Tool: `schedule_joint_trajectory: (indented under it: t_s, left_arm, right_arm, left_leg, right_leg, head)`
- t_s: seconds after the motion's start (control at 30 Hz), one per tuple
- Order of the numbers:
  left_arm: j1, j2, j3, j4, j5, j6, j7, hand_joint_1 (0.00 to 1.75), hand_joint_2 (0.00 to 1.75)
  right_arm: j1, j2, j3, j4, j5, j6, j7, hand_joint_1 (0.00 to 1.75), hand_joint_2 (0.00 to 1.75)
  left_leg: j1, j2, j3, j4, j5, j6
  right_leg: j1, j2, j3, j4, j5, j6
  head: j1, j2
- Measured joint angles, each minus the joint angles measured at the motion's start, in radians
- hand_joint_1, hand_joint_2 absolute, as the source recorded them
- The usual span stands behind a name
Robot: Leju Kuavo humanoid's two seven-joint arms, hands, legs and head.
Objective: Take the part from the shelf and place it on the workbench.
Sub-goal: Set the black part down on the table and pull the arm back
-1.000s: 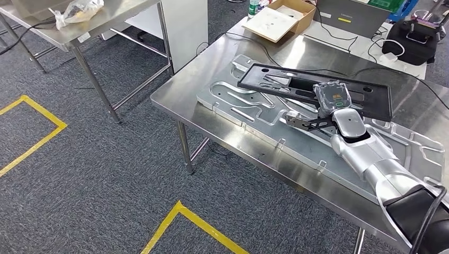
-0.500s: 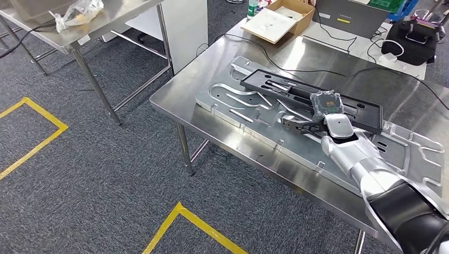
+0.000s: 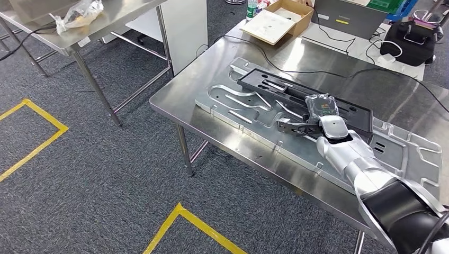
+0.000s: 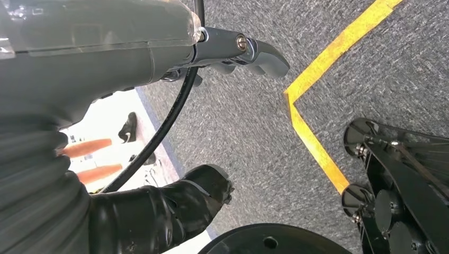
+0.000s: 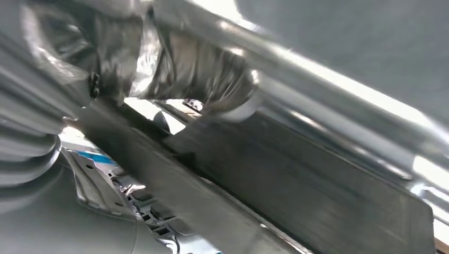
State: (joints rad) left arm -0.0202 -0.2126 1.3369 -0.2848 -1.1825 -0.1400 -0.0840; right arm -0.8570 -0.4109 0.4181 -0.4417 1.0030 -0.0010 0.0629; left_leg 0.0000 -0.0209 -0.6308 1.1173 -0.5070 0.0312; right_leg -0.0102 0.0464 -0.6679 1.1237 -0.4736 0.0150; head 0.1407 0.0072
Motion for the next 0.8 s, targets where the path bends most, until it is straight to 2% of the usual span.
schedule_joint_trajectory:
  t_s: [0.07, 0.57, 0.8]
  left_arm:
    - [0.000, 0.000, 0.005, 0.000, 0.005, -0.004, -0.002, 0.00, 0.00]
    - [0.000, 0.000, 0.037, 0.001, 0.017, -0.009, -0.006, 0.00, 0.00]
    - [0.000, -0.002, 0.051, 0.001, 0.017, -0.016, -0.007, 0.00, 0.00]
  right_arm:
    - [-0.003, 0.006, 0.000, 0.004, -0.001, 0.000, -0.012, 0.00, 0.00]
    - [-0.043, 0.048, 0.002, -0.018, -0.007, -0.002, -0.074, 0.00, 0.00]
    - [-0.049, 0.060, 0.021, -0.103, -0.045, -0.018, -0.107, 0.00, 0.00]
  left_leg:
    - [0.000, 0.000, 0.000, 0.000, 0.000, 0.000]
    - [0.000, -0.001, 0.001, -0.003, 0.001, -0.001]
    - [0.000, -0.001, 0.001, -0.004, 0.002, -0.001]
  right_leg:
    - [0.000, 0.000, 0.000, 0.000, 0.000, 0.000]
    - [0.000, 0.000, 0.000, -0.001, 0.000, 0.000]
    - [0.000, 0.000, 0.001, -0.002, 0.000, 0.000]
  head:
    - [0.000, 0.000]
    - [0.000, 0.000]
    - [0.000, 0.000]
